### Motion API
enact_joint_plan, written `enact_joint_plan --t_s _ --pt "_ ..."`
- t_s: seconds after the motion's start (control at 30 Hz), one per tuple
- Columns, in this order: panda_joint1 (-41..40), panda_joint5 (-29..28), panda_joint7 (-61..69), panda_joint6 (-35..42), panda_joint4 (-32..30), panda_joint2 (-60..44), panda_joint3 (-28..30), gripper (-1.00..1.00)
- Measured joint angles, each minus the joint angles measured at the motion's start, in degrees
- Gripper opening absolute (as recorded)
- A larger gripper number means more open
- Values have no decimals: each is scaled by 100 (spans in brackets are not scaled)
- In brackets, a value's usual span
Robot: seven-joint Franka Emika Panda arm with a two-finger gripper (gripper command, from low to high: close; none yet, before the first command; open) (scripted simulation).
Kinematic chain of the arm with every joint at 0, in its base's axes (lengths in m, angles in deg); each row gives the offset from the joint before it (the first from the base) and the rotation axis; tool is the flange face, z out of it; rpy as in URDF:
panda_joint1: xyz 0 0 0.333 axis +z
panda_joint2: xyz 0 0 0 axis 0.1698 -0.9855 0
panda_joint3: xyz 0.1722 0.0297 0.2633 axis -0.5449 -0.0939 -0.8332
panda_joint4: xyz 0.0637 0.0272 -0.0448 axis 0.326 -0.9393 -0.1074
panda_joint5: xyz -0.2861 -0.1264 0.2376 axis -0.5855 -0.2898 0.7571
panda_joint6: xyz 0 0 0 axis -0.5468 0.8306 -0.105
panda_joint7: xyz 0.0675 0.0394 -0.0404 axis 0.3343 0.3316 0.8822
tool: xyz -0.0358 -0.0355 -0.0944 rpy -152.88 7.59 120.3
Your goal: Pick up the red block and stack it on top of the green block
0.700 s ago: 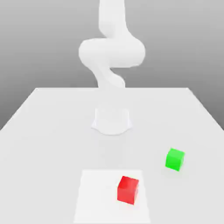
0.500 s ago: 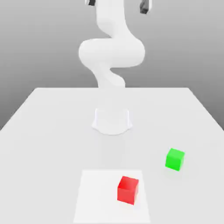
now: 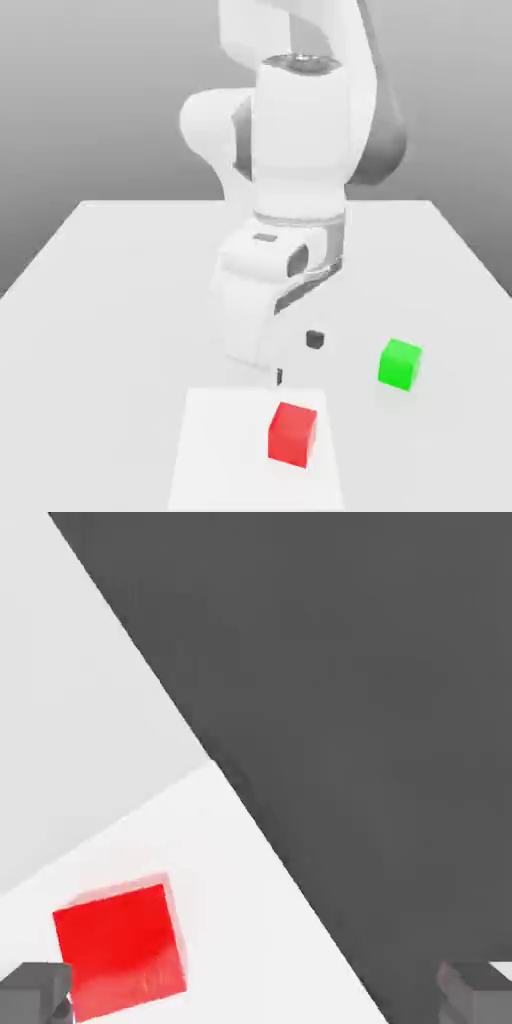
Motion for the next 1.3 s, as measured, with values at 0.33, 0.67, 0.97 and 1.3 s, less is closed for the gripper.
enact_joint_plan --t_s 0.33,0.67,0.97,1.3 --pt "-243 446 781 -1208 26 -1563 -362 -100" --pt "-176 211 608 -425 -112 -649 -243 -100" --pt "1358 580 -1807 206 -1163 1060 -1476 -100" --pt "1496 -119 -3099 -1105 -1417 -19 -1917 100"
